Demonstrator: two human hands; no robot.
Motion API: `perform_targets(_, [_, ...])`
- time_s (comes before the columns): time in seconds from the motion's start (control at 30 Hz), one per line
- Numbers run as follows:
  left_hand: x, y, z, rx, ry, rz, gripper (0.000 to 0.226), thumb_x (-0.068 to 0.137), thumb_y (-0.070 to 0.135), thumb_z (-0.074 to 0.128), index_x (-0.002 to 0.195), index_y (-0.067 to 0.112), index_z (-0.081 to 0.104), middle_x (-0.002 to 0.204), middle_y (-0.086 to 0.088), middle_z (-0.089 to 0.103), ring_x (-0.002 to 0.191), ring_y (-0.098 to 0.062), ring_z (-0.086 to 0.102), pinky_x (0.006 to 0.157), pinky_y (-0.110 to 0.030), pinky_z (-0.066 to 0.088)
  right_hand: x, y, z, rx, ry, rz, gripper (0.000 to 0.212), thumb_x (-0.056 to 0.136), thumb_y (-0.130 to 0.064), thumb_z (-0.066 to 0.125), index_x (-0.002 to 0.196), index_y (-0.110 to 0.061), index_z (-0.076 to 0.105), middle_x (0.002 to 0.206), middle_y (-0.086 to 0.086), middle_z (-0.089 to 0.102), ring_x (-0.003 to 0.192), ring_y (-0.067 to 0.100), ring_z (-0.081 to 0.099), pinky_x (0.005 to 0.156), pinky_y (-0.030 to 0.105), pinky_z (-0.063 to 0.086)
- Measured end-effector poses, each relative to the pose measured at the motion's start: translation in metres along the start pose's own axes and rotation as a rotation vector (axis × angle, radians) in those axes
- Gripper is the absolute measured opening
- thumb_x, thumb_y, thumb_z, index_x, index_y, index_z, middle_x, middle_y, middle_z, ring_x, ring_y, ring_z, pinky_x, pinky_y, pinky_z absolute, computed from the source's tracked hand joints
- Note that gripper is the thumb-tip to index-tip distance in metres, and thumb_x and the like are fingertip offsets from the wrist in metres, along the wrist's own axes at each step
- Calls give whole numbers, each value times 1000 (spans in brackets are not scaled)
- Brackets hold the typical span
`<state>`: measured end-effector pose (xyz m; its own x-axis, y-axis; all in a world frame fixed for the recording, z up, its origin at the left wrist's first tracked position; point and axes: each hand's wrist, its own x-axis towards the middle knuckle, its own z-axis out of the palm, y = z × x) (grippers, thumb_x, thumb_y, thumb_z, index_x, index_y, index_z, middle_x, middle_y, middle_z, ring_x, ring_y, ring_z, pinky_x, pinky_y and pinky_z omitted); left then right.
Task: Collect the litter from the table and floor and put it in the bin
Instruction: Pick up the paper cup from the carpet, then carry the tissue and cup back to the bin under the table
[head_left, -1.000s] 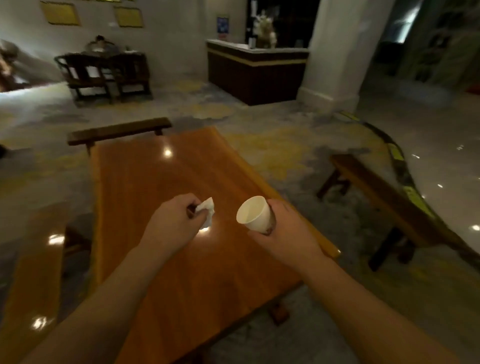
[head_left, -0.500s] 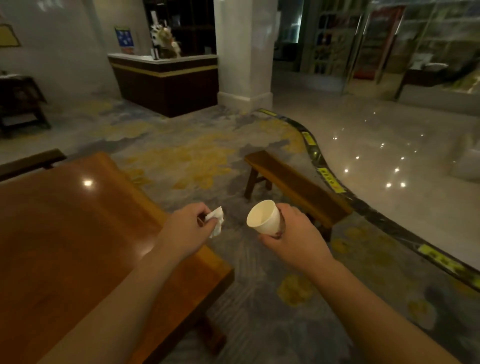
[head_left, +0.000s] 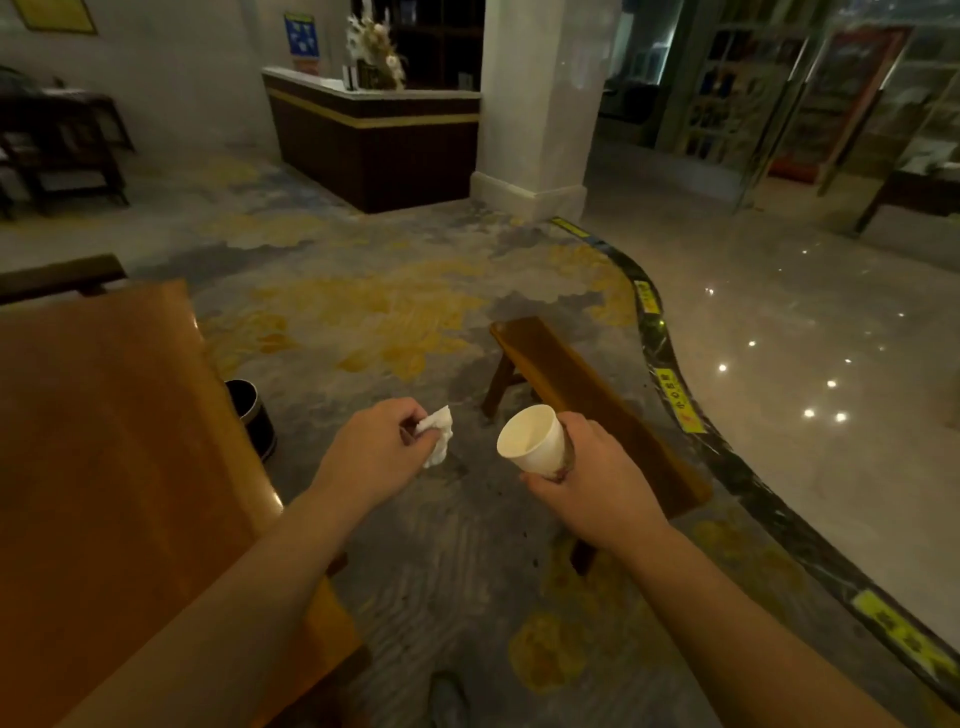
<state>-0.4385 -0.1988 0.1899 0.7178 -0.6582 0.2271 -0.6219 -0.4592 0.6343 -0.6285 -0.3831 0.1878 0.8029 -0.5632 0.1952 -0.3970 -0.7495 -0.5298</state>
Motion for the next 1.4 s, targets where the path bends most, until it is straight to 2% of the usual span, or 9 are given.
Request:
perform_targets(0.17, [86, -31, 36, -36, 33, -76, 17, 87, 42, 68, 73, 36, 59, 74, 15, 62, 66, 0, 57, 53, -26, 36, 97, 30, 14, -36, -66, -32, 71, 78, -50, 78, 137, -34, 42, 128, -8, 54, 105, 6, 46, 85, 26, 43])
perform_targets(0.27, [148, -51, 52, -80, 55, -128, 18, 86, 41, 69, 72, 36, 60, 71, 14, 62, 67, 2, 57, 52, -25, 35, 168, 45, 23, -48, -95, -64, 69, 77, -52, 77, 133, -36, 40, 123, -9, 53, 106, 10, 50, 84, 31, 49])
perform_targets(0.47, [254, -78, 58, -46, 110, -192, 20, 85, 38, 69, 71, 29, 59, 67, 10, 60, 60, -5, 55, 50, -28, 39, 301, 53, 54, -35, -178, -125, 71, 77, -54, 76, 135, -37, 40, 126, -8, 54, 105, 9, 49, 85, 28, 48])
perform_targets(0.7, [328, -125, 51, 61, 105, -358, 18, 91, 44, 63, 81, 29, 63, 79, 9, 65, 70, -10, 61, 63, -32, 52, 421, 48, 115, 38, -316, -195, 69, 77, -55, 77, 135, -37, 42, 128, -7, 56, 107, 9, 50, 88, 32, 49])
perform_targets(0.83, [368, -162, 43, 95, 152, -458, 18, 91, 43, 64, 81, 28, 64, 78, 7, 67, 70, -10, 62, 66, -37, 56, 498, 36, 158, 107, -368, -260, 74, 76, -53, 79, 137, -33, 44, 131, -5, 56, 109, 11, 51, 93, 38, 50])
perform_targets(0.93, [408, -186, 34, 143, 198, -533, 18, 91, 43, 64, 78, 31, 62, 72, 8, 66, 65, -8, 61, 61, -34, 54, 566, 23, 189, 127, -417, -337, 74, 76, -53, 78, 138, -28, 45, 129, -2, 57, 114, 19, 54, 94, 41, 50])
perform_targets(1.1, [486, -217, 10, 219, 335, -654, 18, 92, 43, 64, 85, 27, 64, 74, 7, 64, 66, -7, 59, 53, -24, 40, 692, -4, 226, 171, -482, -520, 70, 75, -50, 79, 134, -26, 49, 125, -1, 61, 106, 17, 56, 87, 32, 49])
perform_targets(1.27, [552, -239, -4, 218, 478, -755, 17, 93, 41, 63, 86, 26, 67, 80, 6, 66, 72, -8, 61, 67, -34, 56, 807, -44, 257, 195, -568, -668, 79, 71, -52, 79, 138, -27, 46, 124, -4, 56, 109, 17, 55, 85, 30, 47])
perform_targets(1.4, [582, -270, -7, 184, 534, -854, 11, 92, 41, 65, 85, 34, 63, 79, 12, 64, 72, -4, 60, 62, -24, 49, 870, -81, 295, 206, -639, -776, 81, 70, -56, 80, 138, -33, 43, 127, -5, 57, 105, 13, 52, 83, 31, 48])
